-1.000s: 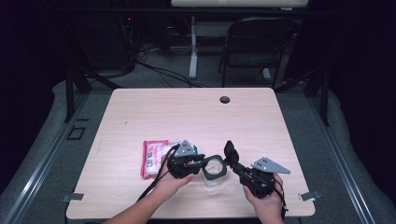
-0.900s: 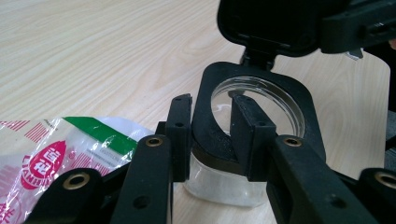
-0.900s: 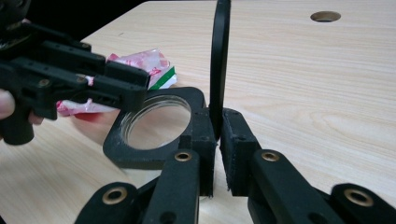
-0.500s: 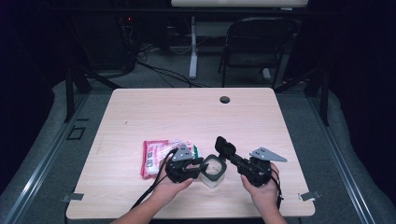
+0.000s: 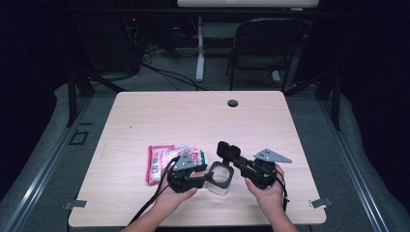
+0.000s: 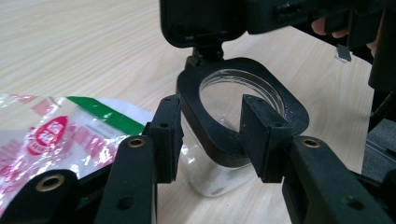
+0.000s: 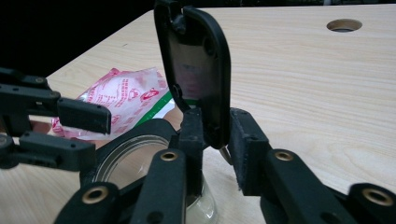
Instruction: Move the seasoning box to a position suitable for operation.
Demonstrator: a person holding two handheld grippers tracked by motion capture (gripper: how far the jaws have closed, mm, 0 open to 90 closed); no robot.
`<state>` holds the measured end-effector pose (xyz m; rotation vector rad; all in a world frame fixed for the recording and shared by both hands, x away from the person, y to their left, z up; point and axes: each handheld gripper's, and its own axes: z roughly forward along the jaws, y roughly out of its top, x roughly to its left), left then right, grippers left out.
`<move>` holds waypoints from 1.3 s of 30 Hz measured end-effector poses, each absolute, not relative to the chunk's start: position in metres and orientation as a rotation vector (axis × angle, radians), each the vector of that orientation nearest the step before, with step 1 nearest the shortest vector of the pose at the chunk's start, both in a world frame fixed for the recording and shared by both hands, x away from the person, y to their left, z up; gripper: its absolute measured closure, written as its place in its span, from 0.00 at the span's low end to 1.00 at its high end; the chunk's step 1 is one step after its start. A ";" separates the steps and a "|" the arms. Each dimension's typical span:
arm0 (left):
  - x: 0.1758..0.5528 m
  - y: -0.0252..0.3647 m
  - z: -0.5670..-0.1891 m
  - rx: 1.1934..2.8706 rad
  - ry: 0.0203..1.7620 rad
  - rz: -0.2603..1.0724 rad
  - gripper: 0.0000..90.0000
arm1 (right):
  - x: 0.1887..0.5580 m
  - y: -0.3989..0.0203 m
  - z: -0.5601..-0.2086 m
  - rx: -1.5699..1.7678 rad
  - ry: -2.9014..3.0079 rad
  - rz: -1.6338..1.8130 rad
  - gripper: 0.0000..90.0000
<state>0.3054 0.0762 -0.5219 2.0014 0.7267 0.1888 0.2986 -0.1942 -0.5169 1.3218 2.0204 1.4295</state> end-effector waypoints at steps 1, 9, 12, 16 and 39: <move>0.305 0.076 -0.522 2.001 0.727 0.189 0.65 | 0.299 -0.194 -0.517 1.322 2.020 1.429 0.82; 0.310 0.105 -0.514 1.994 0.799 0.268 0.59 | 0.291 -0.201 -0.515 1.294 2.041 1.429 0.72; 0.311 0.117 -0.511 2.019 0.811 0.292 0.58 | 0.289 -0.205 -0.514 1.302 2.029 1.449 0.70; 0.309 0.133 -0.514 2.013 0.843 0.330 0.56 | 0.289 -0.210 -0.514 1.297 2.025 1.458 0.68; 0.304 0.113 -0.555 2.207 0.757 0.553 0.47 | 0.291 -0.210 -0.524 1.314 2.022 1.467 0.64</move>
